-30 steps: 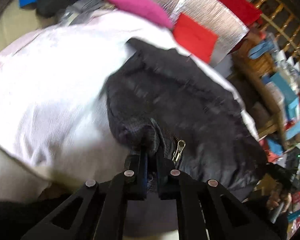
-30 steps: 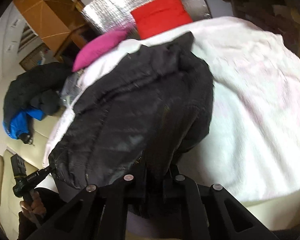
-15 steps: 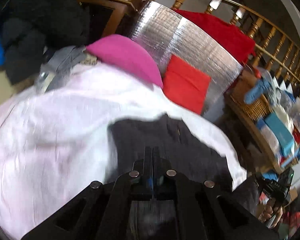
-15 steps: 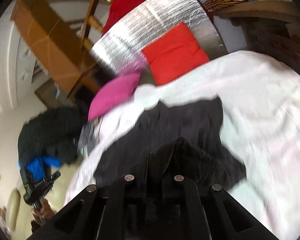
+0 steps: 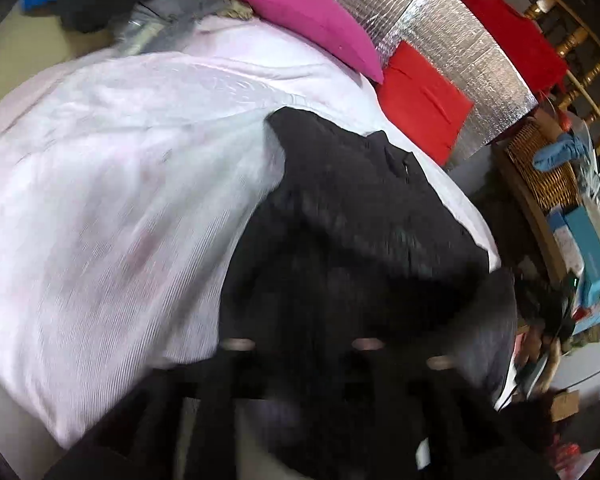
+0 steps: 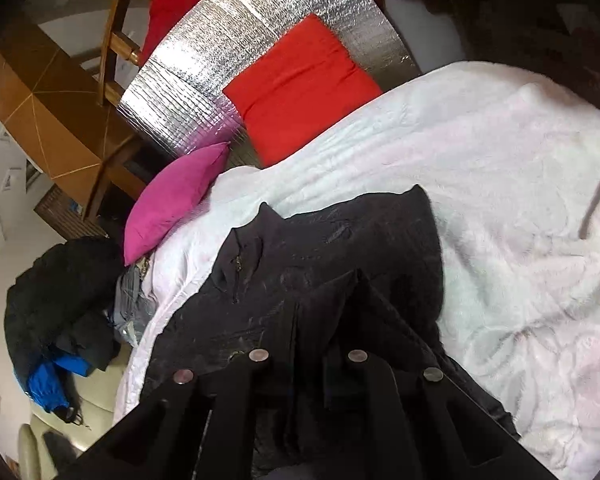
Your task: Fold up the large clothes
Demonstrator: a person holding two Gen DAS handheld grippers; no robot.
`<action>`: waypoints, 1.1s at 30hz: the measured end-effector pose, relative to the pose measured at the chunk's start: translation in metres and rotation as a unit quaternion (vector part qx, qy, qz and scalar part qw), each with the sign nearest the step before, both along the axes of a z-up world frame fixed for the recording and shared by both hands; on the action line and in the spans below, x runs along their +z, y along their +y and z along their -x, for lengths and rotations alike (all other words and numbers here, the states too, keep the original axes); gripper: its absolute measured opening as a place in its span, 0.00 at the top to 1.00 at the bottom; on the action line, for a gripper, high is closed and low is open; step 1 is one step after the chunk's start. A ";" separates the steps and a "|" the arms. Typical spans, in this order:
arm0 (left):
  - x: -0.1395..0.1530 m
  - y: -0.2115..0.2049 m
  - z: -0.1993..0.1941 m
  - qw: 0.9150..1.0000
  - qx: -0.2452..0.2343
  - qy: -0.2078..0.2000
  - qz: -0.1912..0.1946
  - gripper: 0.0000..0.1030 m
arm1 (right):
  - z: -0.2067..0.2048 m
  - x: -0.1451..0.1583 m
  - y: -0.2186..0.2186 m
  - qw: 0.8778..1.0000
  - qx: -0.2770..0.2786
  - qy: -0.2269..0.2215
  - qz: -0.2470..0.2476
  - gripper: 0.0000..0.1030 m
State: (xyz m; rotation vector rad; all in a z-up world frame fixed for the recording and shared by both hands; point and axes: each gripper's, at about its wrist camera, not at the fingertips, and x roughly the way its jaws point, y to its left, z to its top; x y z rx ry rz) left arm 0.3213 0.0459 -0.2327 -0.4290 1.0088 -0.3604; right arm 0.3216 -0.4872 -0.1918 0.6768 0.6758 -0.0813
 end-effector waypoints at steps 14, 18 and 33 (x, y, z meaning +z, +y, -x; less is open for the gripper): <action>-0.066 -0.012 0.077 0.992 0.019 0.075 0.095 0.25 | 0.044 -0.004 -0.004 1.000 -0.025 0.006 -0.004 0.91; -0.080 -0.017 0.078 0.984 0.000 0.087 0.157 0.43 | 0.047 -0.005 -0.006 1.000 -0.020 0.009 -0.001 0.91; -0.057 -0.017 0.084 0.987 -0.034 0.030 0.154 0.91 | 0.043 -0.009 -0.006 1.000 -0.016 0.018 -0.002 0.91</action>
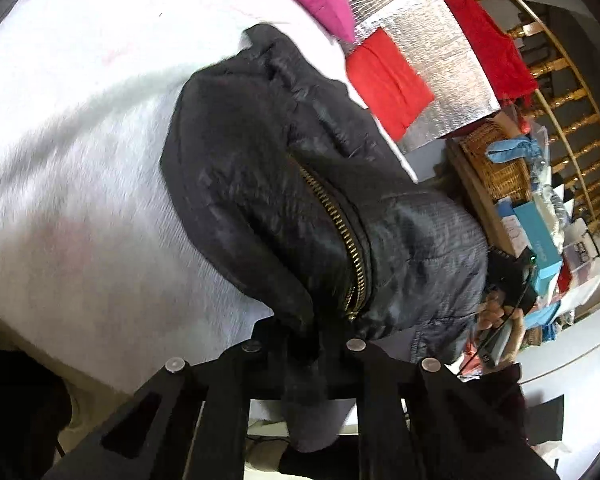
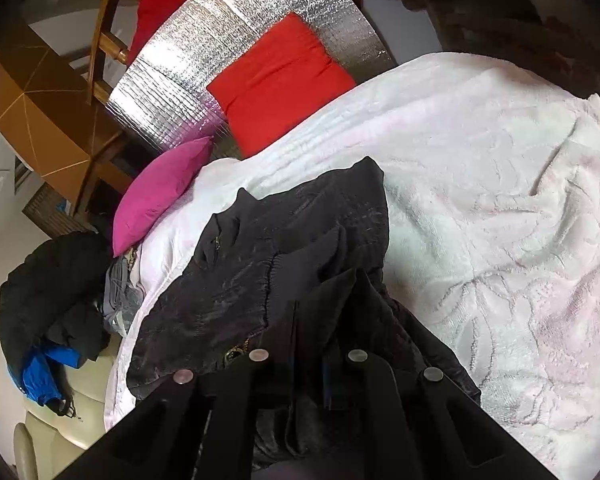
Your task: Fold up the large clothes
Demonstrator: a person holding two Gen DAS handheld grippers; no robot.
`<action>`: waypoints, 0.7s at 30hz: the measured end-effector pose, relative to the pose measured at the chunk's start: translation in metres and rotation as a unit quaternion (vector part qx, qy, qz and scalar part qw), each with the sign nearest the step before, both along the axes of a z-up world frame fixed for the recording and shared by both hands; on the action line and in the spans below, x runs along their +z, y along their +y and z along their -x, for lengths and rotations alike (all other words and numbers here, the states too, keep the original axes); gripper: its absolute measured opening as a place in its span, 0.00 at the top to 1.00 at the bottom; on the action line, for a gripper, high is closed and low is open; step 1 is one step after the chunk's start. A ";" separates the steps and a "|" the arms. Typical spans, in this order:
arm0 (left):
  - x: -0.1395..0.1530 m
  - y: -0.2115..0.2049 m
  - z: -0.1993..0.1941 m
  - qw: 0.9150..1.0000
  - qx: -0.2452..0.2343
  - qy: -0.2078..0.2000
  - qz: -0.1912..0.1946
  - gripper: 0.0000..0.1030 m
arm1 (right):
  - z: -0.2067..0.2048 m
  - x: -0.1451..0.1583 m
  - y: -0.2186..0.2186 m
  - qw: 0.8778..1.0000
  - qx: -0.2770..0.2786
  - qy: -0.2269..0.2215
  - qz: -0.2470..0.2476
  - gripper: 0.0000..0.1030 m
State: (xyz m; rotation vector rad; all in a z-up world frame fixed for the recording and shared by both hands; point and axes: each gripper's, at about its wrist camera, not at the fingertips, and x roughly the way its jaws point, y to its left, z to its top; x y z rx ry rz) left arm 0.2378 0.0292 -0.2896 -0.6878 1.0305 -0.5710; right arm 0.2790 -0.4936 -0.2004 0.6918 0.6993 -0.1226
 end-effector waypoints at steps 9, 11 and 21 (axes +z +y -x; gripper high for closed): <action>0.082 0.016 -0.059 0.994 0.008 -0.094 0.045 0.92 | 0.000 0.025 0.002 0.999 -0.002 -0.050 0.009 0.91; 0.099 0.015 -0.083 0.993 0.009 -0.107 0.051 0.92 | -0.006 0.029 -0.003 0.998 -0.010 -0.062 0.005 0.91; 0.092 -0.035 -0.293 0.996 0.033 -0.084 0.017 0.93 | -0.085 0.009 -0.047 0.996 -0.050 -0.066 -0.030 0.91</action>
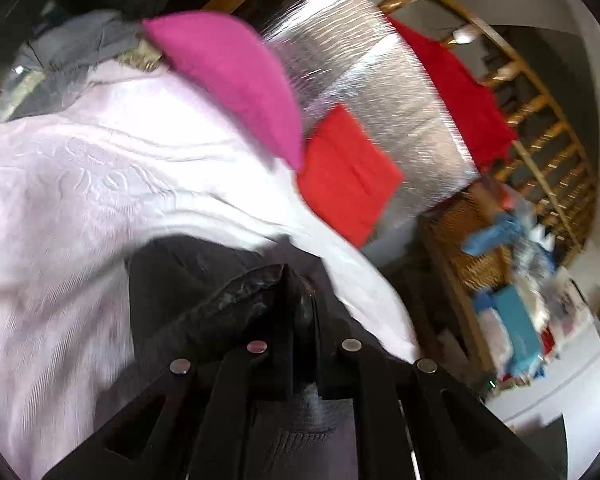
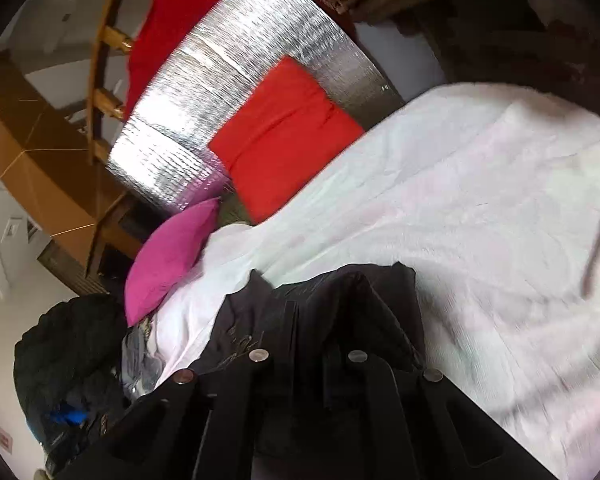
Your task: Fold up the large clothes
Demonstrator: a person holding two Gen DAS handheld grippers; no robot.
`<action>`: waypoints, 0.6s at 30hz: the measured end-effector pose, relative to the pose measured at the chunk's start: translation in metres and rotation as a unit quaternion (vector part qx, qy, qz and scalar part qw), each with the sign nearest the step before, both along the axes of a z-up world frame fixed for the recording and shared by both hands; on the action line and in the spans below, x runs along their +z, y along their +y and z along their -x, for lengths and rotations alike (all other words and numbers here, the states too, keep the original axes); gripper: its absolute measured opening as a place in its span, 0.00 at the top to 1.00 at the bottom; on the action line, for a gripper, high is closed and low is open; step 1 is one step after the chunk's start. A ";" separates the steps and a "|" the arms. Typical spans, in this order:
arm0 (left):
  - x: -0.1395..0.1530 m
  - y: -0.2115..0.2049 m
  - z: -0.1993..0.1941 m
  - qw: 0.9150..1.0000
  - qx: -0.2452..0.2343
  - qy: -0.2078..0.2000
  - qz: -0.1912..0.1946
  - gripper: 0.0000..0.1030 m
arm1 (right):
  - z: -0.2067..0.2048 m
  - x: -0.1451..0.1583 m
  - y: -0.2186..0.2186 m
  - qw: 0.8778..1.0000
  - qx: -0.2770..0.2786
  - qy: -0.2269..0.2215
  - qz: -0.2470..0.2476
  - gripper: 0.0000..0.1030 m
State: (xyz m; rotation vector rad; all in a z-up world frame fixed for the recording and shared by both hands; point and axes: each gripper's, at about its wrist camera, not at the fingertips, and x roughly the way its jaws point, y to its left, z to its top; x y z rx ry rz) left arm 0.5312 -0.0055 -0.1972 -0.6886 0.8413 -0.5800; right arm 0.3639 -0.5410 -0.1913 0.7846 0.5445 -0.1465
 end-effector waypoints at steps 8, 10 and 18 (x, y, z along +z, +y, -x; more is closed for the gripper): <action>-0.094 -0.020 -0.091 0.995 0.045 0.088 -0.011 0.92 | -0.066 -0.051 -0.030 0.997 0.007 0.042 -0.059 0.87; -0.109 -0.022 -0.102 0.992 0.044 0.115 0.008 0.92 | -0.069 -0.061 -0.039 0.995 0.011 0.041 -0.095 0.84; -0.068 0.018 -0.056 0.987 0.116 0.072 0.084 0.17 | -0.040 -0.040 -0.047 0.986 0.023 -0.018 -0.165 0.63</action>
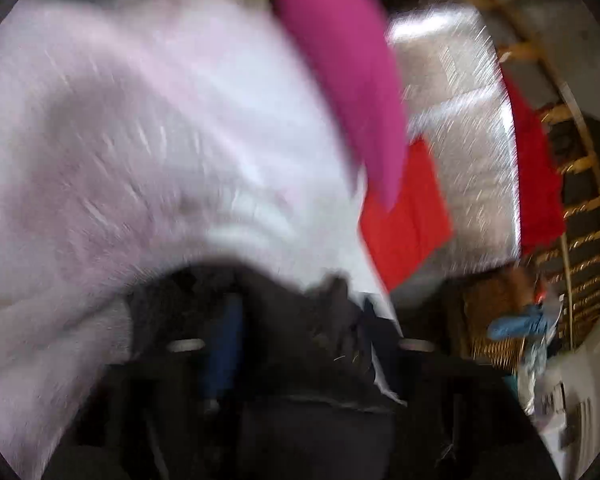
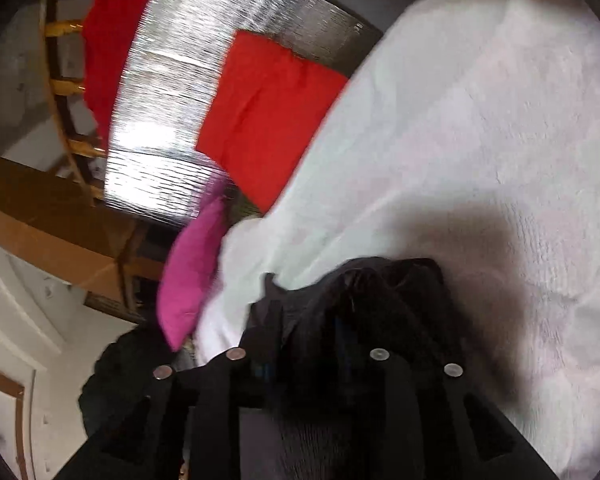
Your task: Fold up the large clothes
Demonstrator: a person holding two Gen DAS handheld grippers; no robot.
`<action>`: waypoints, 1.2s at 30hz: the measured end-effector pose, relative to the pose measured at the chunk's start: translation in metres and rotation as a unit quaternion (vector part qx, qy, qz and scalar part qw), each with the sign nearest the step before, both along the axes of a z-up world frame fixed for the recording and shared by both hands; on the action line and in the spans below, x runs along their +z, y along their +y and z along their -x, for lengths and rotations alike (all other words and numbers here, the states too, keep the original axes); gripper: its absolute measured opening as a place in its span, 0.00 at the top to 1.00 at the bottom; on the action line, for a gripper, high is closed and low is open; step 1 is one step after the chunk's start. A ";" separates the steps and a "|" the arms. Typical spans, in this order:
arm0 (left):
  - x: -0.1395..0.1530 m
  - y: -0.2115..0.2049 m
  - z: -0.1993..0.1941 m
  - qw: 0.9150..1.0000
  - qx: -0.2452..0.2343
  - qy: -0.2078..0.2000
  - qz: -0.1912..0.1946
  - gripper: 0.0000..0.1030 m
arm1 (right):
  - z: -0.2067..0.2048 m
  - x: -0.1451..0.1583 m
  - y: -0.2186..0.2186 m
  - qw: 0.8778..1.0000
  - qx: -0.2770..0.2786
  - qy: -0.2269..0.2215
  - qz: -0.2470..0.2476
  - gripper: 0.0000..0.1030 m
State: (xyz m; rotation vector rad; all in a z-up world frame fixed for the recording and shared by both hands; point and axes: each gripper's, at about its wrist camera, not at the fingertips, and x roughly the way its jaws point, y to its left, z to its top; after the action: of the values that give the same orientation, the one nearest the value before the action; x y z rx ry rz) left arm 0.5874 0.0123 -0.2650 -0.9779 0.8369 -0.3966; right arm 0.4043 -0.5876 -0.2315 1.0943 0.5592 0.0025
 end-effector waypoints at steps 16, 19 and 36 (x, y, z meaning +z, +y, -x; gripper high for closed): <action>0.043 -0.103 0.144 0.937 -0.253 -0.053 -0.233 0.15 | 0.048 0.049 0.153 0.943 0.226 0.056 0.237 0.63; 0.031 -0.115 0.133 0.926 -0.266 -0.039 -0.264 0.15 | 0.035 0.035 0.178 0.930 0.271 0.078 0.237 0.63; 0.063 -0.049 0.080 0.976 -0.021 -0.104 -0.192 0.15 | -0.019 0.038 0.140 0.961 0.101 0.021 0.258 0.62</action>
State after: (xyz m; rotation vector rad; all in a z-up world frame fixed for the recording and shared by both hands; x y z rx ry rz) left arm 0.5071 -0.0370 -0.2023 -0.5495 0.7110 -0.3506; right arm 0.4229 -0.4481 -0.1934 0.5269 0.6619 0.0114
